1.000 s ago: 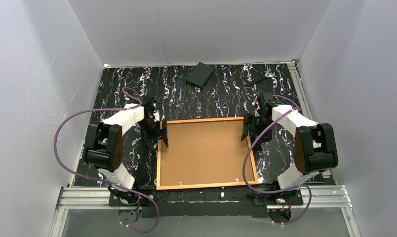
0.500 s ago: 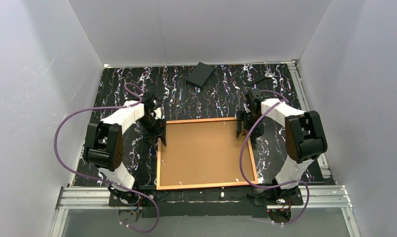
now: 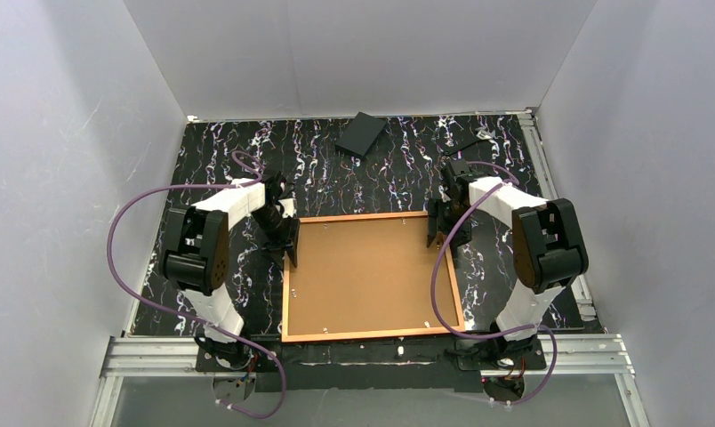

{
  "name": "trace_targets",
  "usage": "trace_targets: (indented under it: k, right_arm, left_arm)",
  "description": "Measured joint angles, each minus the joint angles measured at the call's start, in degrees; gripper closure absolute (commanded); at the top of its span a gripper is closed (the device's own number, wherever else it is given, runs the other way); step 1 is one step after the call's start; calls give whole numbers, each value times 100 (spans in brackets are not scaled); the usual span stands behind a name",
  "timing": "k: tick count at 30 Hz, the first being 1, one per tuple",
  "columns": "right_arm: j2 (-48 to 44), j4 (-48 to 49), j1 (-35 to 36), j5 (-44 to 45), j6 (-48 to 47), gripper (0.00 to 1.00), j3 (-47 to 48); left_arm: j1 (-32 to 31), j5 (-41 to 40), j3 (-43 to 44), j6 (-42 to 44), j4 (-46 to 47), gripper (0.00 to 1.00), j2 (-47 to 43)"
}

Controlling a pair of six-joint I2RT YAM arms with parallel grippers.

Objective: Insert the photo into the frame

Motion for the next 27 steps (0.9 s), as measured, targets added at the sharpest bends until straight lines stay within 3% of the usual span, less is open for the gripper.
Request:
trace_targets:
  k: [7,11,24,25,27]
  right_arm:
    - [2,33,0,-31,2,41,0]
    - [2,22,-7,17,-15,56,0]
    - [-94,9,-59,197,-120,89,-35]
    - [-105,15,-59,199,-120,90,-46]
    - [-116,24,-57,201,-120,90,-52]
  left_arm:
    - [0,0,0,46,-2,63,2]
    - [2,0,0,59,-4,63,2]
    - [4,2,63,92,-85,62,68]
    - [4,4,66,96,-85,62,79]
    - [4,9,66,101,-85,49,96]
